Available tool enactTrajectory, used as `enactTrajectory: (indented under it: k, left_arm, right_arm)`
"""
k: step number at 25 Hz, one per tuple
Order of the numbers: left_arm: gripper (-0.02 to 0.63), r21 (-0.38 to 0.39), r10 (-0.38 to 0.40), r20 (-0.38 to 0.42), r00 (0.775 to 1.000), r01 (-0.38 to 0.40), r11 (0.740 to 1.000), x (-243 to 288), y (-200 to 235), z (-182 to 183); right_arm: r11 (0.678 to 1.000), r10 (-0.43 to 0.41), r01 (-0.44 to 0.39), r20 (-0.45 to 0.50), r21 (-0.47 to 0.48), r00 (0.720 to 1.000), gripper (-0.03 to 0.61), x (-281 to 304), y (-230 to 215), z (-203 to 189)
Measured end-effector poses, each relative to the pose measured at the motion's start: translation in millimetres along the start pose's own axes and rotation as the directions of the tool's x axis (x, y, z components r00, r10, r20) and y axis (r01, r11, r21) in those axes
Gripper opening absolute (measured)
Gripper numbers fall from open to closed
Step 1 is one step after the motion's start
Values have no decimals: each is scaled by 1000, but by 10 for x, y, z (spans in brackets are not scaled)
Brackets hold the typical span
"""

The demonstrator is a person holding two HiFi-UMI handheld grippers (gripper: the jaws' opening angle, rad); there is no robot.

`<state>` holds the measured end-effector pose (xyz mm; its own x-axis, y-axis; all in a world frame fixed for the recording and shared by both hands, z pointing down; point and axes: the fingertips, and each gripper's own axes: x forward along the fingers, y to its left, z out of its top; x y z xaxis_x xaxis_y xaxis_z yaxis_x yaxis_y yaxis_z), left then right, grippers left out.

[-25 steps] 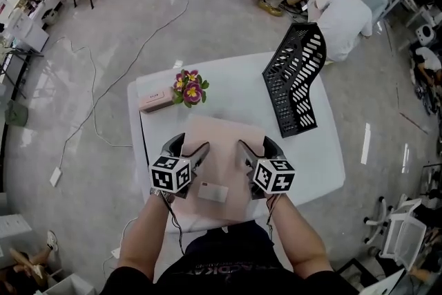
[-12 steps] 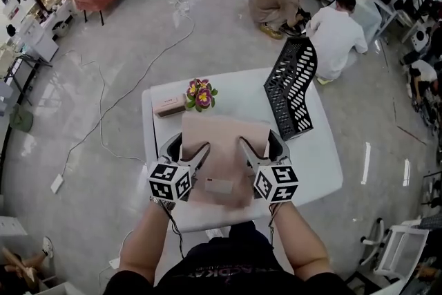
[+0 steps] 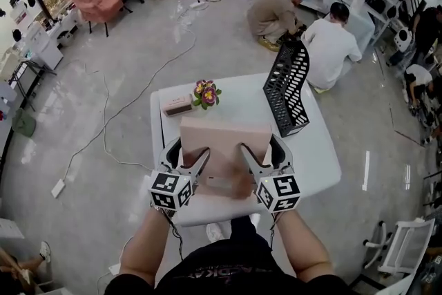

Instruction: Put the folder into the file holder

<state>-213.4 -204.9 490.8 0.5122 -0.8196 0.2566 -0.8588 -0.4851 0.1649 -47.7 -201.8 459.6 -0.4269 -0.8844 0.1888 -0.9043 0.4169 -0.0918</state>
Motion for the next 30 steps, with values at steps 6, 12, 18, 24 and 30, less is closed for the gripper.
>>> enactTrajectory:
  k: [6,12,18,24,30]
  left_arm:
    - [346,42,1,54,999,-4,999,-379,-123,-21]
    - [346,62,-1,88,996,-4,998,-667,-264,-16]
    - [345,78,2,110,994,-10,997,-908,-372,-54]
    - [344,74,16,119,993,-25,997,-1013,-509,-80]
    - [342,71,47,131,990,-57,996,-1109,-556,-126]
  right_arm:
    - [999,7,-5,56,-38,998,345,-350,259,30]
    - [998,36,-32,97,-46,995,344,-676,433,76]
    - [993,106,-100,109,-60,988,344,-942,582,79]
    - [979,198,-191,83,-77,977,344,-1111,527,33]
    - [925,377,-372,68,-71,924,345,-1101,526,28]
